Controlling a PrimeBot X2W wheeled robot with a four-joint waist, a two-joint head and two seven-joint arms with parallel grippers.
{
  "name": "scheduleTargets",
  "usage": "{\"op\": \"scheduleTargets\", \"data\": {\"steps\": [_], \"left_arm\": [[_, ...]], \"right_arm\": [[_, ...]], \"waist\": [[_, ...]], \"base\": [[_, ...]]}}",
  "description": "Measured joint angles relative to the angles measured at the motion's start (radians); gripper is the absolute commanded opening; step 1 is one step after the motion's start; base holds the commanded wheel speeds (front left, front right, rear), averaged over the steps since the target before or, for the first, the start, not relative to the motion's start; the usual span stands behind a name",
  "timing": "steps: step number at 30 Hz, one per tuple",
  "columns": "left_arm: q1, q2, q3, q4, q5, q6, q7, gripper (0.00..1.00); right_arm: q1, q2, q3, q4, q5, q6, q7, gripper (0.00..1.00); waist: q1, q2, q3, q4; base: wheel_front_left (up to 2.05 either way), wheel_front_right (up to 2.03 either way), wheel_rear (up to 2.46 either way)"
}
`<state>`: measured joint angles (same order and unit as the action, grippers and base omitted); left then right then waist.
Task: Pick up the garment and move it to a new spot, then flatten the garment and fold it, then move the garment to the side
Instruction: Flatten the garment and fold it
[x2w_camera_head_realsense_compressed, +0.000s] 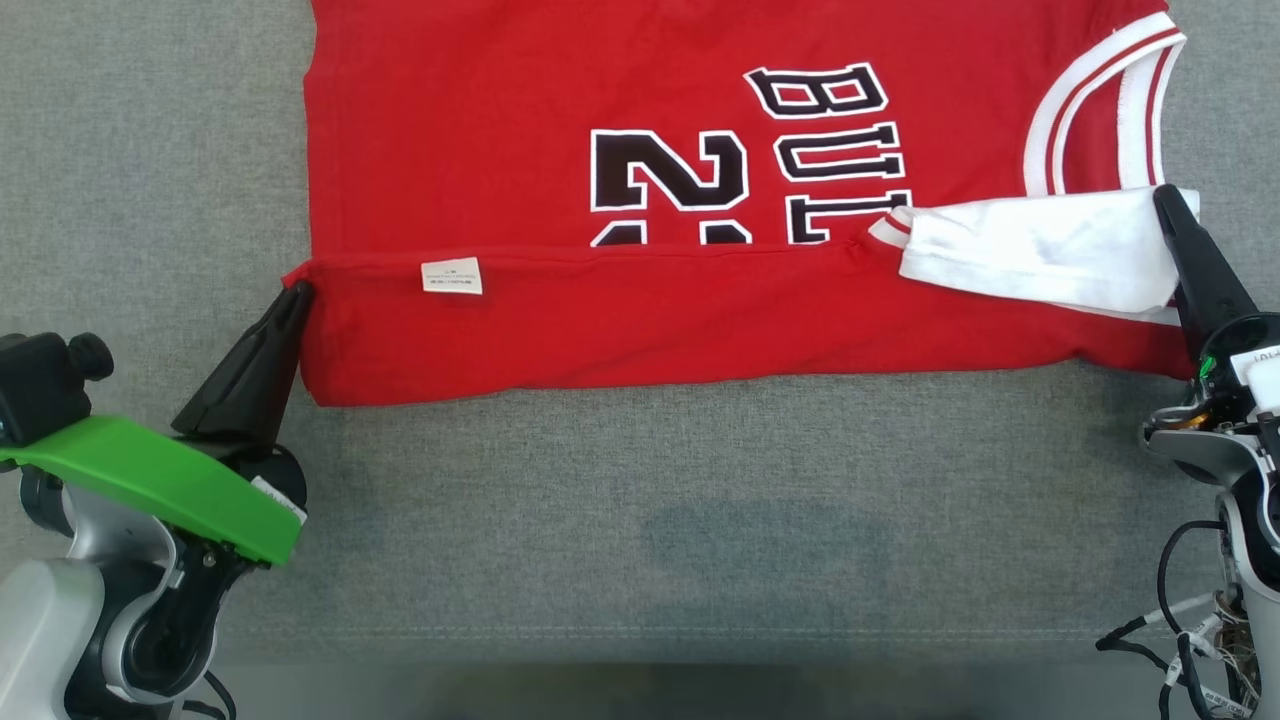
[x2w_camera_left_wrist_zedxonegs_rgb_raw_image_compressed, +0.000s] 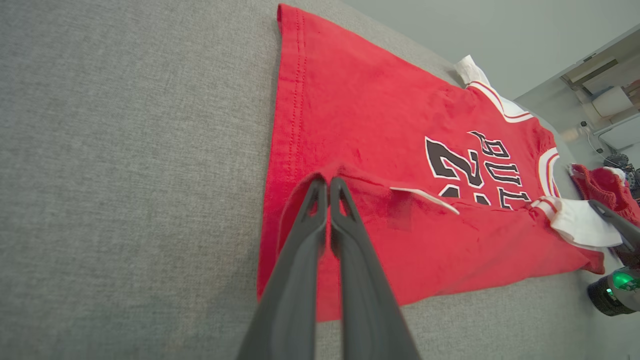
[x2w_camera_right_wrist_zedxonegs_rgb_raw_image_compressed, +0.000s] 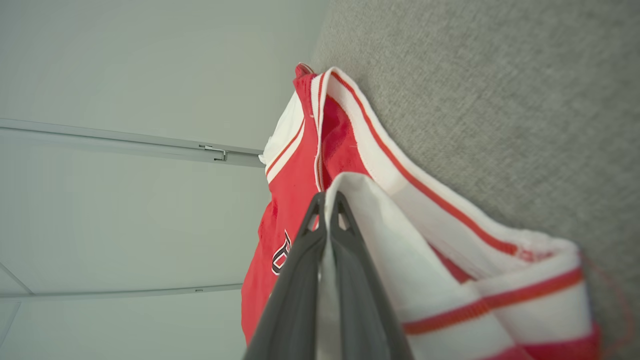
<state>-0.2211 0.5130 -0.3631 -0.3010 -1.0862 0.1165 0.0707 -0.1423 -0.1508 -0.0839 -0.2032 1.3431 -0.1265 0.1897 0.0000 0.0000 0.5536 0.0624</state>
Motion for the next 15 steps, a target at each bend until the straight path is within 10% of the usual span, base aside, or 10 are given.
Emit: {"op": "scheduleTargets", "data": {"steps": [15], "left_arm": [[-0.029,-0.033,-0.027,0.101,0.001,0.0,0.014,0.0]], "right_arm": [[-0.046,0.004,-0.002,0.076,-0.025,0.0,-0.001,0.09]], "waist": [[0.0,0.0,-0.009,0.0]], "base": [[0.0,0.0,0.0]]}}
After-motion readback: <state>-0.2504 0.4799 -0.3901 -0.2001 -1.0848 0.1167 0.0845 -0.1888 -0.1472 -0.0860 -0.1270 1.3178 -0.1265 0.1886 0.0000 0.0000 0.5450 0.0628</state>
